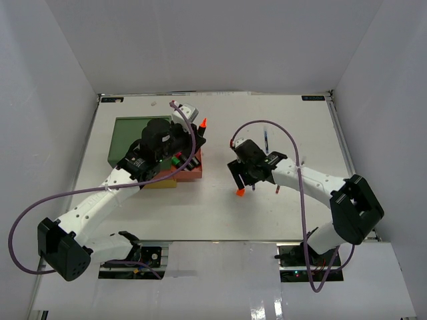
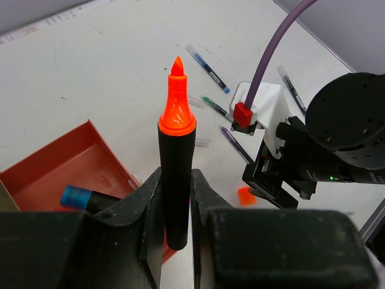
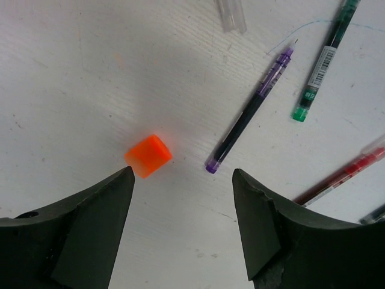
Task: Sort the stationery into containers
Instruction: Close the pen cap on the pen.
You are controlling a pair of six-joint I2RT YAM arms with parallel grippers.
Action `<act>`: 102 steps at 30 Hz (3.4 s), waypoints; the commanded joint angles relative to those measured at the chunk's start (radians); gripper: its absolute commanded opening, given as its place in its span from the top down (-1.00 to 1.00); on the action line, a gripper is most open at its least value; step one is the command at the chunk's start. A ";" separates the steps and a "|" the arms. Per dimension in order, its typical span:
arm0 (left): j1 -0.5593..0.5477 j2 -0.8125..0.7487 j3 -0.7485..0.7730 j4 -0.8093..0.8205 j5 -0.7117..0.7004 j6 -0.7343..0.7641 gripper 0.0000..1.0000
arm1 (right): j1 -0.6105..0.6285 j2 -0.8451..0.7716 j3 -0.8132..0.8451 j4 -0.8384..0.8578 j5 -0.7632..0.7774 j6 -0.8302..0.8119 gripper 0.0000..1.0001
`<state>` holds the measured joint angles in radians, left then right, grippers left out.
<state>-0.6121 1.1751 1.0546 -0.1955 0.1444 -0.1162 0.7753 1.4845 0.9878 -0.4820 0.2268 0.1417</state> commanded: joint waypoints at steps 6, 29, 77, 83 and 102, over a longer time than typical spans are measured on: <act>0.003 -0.038 -0.005 0.019 -0.028 0.001 1.00 | 0.018 0.060 0.031 0.006 -0.003 0.265 -0.43; 0.003 -0.038 -0.024 0.031 -0.026 0.001 1.00 | 0.061 0.190 0.109 -0.078 0.128 0.611 -0.19; 0.003 -0.045 -0.038 0.056 0.033 -0.036 1.00 | 0.061 0.010 0.074 0.089 0.223 0.517 0.85; 0.003 -0.049 -0.054 0.097 0.107 -0.071 1.00 | 0.062 -0.168 0.068 0.281 0.310 0.340 0.85; 0.003 -0.006 -0.080 0.157 0.224 -0.105 1.00 | 0.062 -0.210 0.252 0.727 0.260 0.067 0.85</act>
<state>-0.6117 1.1748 0.9874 -0.0742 0.3298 -0.2230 0.8318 1.2675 1.1954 0.1379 0.5396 0.2264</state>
